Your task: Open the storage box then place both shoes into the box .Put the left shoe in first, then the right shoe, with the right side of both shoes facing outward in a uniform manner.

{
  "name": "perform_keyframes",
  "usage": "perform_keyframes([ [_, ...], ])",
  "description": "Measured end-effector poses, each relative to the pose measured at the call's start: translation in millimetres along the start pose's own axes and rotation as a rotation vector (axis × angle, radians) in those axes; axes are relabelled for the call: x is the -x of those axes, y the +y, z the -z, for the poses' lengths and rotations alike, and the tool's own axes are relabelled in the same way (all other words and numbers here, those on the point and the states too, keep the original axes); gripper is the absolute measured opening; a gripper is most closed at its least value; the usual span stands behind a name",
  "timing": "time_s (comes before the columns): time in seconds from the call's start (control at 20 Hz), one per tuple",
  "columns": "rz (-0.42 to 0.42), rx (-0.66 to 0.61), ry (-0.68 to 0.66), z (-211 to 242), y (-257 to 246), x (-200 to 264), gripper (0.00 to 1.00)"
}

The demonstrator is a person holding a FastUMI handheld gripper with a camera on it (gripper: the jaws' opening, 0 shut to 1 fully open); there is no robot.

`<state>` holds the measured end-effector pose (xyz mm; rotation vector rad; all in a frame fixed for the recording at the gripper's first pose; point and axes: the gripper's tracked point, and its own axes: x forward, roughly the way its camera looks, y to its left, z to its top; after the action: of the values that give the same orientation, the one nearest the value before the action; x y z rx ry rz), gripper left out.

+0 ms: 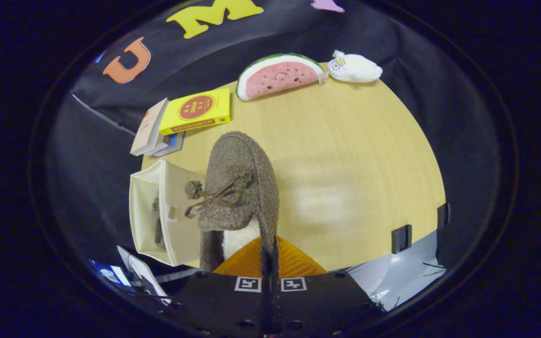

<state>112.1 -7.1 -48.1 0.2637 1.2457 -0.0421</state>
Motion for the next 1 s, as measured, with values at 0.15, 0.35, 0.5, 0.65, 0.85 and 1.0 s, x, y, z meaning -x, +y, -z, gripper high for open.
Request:
perform_keyframes([
  [0.15,-0.041,0.038,-0.031,3.9,48.9,19.9,0.0],
  [0.35,-0.109,0.077,-0.045,15.7,116.3,22.6,0.01],
  [0.5,-0.116,0.098,-0.035,29.3,160.3,1.0,0.01],
  [0.65,-0.122,0.096,-0.046,39.1,197.4,-29.2,0.0],
  [0.85,-0.071,0.102,-0.093,49.6,223.9,-72.7,0.0],
  [1.0,0.063,0.153,-0.204,43.0,219.5,-99.8,0.01],
])
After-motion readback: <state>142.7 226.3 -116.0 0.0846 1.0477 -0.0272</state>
